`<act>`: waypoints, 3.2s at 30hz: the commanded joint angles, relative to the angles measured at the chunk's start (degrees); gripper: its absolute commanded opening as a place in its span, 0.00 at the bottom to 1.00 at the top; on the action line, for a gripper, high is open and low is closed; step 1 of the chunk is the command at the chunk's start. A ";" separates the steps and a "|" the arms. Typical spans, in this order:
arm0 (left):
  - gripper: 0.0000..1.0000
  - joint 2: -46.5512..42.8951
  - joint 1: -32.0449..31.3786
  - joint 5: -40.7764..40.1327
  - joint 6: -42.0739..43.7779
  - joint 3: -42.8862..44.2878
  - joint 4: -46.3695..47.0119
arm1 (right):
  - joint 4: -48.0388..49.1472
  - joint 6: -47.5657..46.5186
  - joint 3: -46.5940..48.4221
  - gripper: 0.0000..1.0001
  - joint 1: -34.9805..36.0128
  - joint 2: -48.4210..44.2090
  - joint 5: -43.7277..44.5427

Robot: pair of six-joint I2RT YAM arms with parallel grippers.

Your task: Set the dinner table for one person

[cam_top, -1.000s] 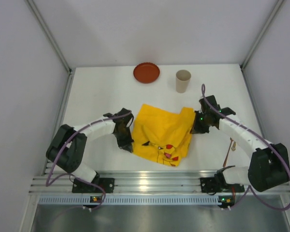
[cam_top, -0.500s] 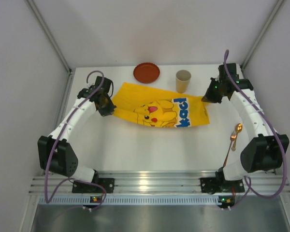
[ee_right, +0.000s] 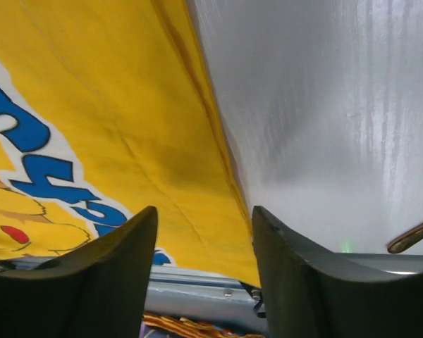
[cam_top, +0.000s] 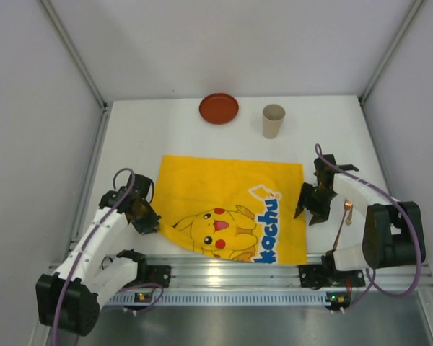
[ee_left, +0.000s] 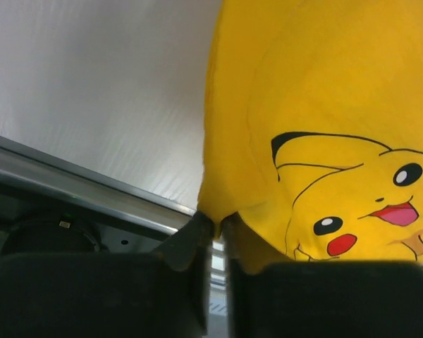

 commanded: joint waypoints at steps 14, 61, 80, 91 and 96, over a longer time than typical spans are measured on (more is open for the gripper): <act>0.74 -0.39 -0.08 2.08 -0.26 13.22 -6.49 | 8.26 3.23 11.78 0.64 0.59 1.06 -4.53; 0.68 35.20 -0.08 3.02 10.55 26.24 15.74 | 6.34 3.41 38.06 0.56 -6.79 17.43 -4.35; 0.79 75.10 -6.58 -12.00 -0.25 85.63 11.27 | -2.80 5.52 13.55 0.59 -6.53 -19.21 -8.32; 0.97 94.43 -4.13 -7.00 1.67 103.22 23.30 | -9.92 8.59 8.18 0.60 -6.62 -26.96 1.18; 0.93 98.67 -2.10 -3.39 2.82 104.02 30.43 | -11.77 13.42 7.39 0.60 -6.62 -28.11 2.15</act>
